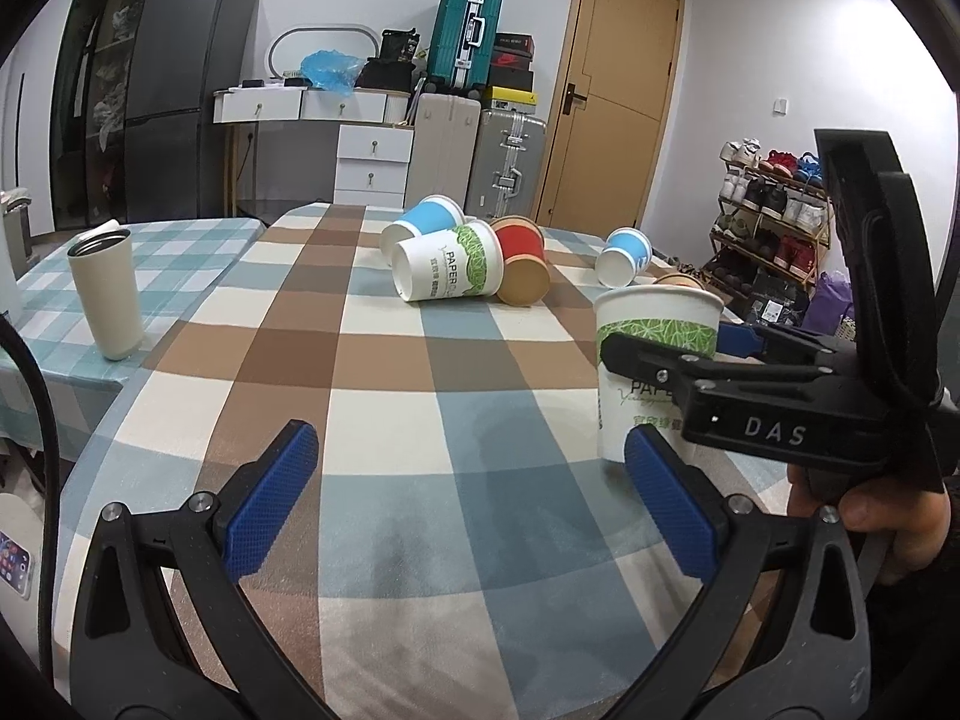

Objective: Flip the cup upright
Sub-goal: 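Grasp the upright white cup with the right gripper and lift it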

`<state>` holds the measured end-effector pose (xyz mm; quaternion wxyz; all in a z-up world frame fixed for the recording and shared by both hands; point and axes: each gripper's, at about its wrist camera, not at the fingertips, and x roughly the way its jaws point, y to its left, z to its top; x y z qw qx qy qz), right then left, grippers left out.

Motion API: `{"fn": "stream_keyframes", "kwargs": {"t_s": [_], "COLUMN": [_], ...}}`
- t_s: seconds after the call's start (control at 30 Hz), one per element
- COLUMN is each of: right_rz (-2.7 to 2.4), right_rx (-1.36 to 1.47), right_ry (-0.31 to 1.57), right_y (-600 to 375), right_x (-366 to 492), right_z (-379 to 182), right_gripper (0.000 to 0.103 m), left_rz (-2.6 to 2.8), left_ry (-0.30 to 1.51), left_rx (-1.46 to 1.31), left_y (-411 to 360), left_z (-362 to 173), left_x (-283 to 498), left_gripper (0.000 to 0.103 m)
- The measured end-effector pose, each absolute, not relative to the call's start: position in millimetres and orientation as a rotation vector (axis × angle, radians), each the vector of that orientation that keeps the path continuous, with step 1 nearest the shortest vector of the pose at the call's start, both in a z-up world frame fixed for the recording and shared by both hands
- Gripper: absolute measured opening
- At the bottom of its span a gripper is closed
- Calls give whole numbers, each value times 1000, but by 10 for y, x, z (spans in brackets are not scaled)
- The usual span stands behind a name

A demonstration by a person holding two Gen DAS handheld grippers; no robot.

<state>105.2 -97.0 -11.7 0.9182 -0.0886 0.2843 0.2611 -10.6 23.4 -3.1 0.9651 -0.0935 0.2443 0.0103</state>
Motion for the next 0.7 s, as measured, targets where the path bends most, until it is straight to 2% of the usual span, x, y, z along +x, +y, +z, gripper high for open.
{"fn": "stream_keyframes", "kwargs": {"t_s": [0.7], "right_rz": [599], "right_rx": [-230], "right_ry": [590], "right_y": [-1038], "right_x": [909], "right_z": [-169], "right_gripper": [76], "left_rz": [-8], "left_ry": [477], "left_rx": [-173], "left_y": [168], "left_z": [-20], "left_x": [-48], "left_gripper": [102]}}
